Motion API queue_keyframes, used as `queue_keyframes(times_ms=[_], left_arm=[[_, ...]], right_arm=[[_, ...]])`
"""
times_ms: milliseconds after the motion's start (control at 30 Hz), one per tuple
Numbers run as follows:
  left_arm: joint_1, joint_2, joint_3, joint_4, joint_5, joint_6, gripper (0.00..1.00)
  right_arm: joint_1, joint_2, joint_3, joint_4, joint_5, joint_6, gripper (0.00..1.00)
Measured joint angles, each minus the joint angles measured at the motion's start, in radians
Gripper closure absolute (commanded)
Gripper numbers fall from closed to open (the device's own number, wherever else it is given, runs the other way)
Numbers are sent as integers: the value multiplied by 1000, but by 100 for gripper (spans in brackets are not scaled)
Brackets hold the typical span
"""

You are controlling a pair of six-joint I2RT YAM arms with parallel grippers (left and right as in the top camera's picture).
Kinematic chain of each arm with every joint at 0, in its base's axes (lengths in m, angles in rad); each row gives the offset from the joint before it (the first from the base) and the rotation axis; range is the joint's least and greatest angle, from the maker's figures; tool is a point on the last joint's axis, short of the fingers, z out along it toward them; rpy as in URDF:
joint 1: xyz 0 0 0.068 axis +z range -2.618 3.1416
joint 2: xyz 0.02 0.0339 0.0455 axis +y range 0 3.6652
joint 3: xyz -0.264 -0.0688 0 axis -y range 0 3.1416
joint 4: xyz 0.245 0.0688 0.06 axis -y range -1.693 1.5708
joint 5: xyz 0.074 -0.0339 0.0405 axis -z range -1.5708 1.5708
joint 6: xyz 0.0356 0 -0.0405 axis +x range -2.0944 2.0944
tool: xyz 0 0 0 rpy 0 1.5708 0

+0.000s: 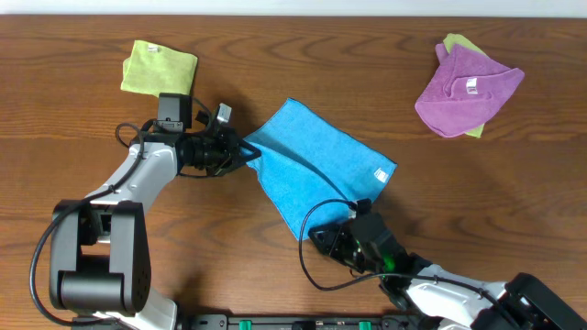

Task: Fold the cloth

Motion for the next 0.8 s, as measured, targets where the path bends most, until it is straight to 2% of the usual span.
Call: queue_keyframes(times_ms=[33, 67, 300, 400, 500, 600, 800], left_arm=[[0, 0, 0, 0, 0, 0, 94], [0, 0, 0, 0, 0, 0, 95], [0, 0, 0, 0, 0, 0, 94], [0, 0, 0, 0, 0, 0, 94], [0, 0, 0, 0, 0, 0, 94], [0, 0, 0, 0, 1, 0, 94], [0, 0, 0, 1, 5, 0, 94]], right_arm=[[0, 0, 1, 1, 3, 0, 53], [0, -1, 3, 6, 4, -5, 53], [0, -1, 6, 8, 34, -8, 56], [0, 6, 6, 11, 47, -10, 64], [0, 30, 7, 28, 65, -17, 77], [0, 61, 5, 64, 79, -25, 99], [0, 79, 2, 79, 89, -32, 99]])
